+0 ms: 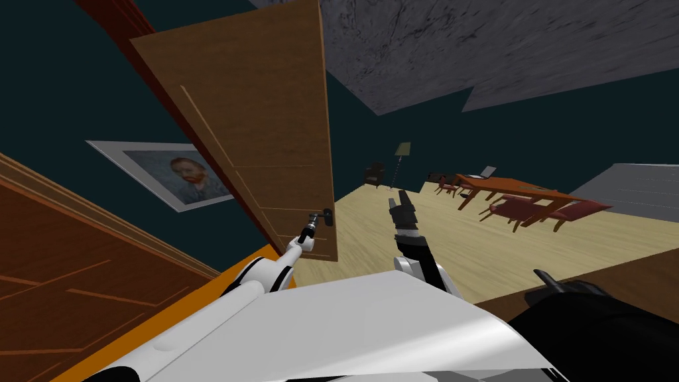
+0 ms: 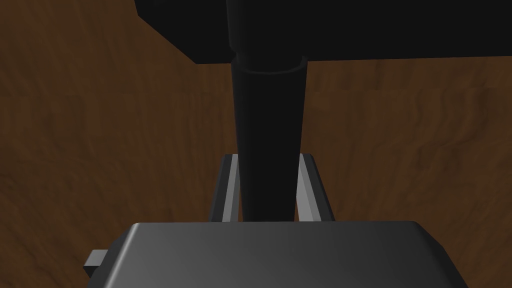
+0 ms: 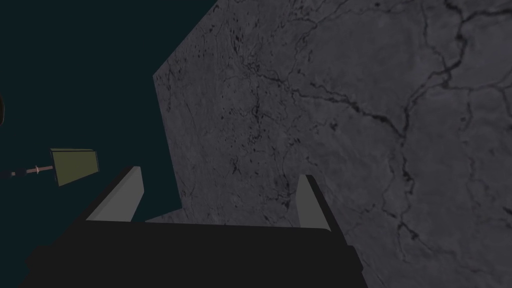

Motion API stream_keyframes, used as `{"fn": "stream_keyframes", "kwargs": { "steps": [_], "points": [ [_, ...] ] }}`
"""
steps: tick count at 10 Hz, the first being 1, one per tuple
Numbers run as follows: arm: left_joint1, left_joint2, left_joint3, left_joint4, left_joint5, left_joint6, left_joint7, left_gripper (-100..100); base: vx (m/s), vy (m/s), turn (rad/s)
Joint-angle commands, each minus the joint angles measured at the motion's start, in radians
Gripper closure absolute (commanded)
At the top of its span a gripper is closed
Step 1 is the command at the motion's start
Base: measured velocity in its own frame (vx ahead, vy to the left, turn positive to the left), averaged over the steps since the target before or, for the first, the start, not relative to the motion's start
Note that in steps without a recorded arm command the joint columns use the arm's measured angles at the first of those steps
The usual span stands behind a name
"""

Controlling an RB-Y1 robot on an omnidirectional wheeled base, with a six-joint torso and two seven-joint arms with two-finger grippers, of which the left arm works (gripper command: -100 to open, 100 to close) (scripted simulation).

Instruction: Push the door open

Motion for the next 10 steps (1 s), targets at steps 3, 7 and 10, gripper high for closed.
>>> {"fn": "stream_keyframes", "kwargs": {
  "steps": [3, 7, 10],
  "points": [
    [0.031, 0.021, 0.02, -0.067, 0.007, 0.028, -0.012, 100, 0.077, -0.051, 0.013],
    [0.035, 0.035, 0.049, -0.065, 0.02, 0.028, -0.026, 100, 0.115, -0.117, 0.055],
    [0.038, 0.047, 0.073, -0.063, 0.031, 0.027, -0.037, 100, 0.134, -0.127, 0.054]
  ]
}}
